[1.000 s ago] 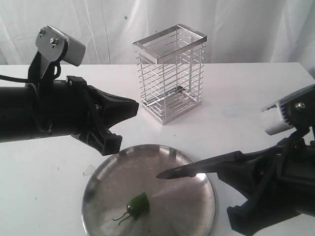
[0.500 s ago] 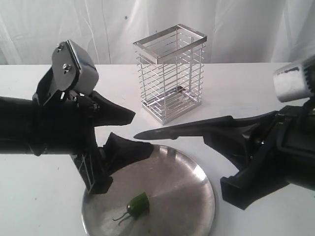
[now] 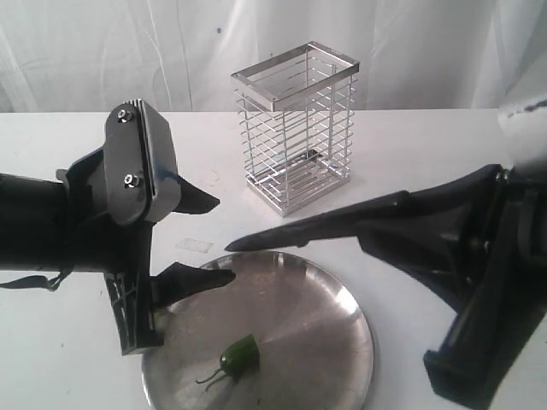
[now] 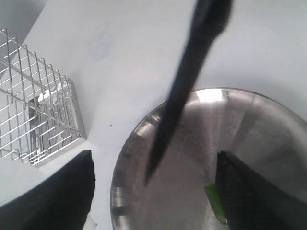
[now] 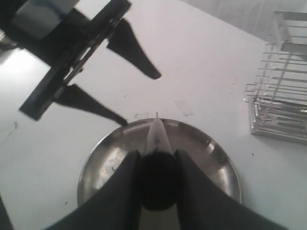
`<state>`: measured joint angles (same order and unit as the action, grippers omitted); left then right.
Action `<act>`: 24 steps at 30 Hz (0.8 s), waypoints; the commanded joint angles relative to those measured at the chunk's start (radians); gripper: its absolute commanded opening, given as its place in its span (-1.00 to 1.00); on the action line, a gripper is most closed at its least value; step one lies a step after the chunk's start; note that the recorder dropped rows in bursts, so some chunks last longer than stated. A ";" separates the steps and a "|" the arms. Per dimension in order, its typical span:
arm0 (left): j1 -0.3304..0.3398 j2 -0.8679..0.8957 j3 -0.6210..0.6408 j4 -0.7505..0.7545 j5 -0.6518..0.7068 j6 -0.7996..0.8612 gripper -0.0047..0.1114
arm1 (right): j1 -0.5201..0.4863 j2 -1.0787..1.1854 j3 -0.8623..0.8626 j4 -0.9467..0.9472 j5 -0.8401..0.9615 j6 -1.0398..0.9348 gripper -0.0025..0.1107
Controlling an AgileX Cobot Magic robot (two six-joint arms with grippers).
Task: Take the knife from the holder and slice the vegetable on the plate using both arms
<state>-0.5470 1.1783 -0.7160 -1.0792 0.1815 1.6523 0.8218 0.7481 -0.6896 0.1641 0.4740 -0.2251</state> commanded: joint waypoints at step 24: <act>-0.004 -0.002 0.006 -0.037 0.110 0.000 0.09 | -0.004 -0.009 -0.101 0.231 0.159 -0.355 -0.96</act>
<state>-0.5470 1.1783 -0.7160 -1.0867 0.2757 1.6562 0.8200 0.7468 -0.7832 0.3820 0.6372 -0.5674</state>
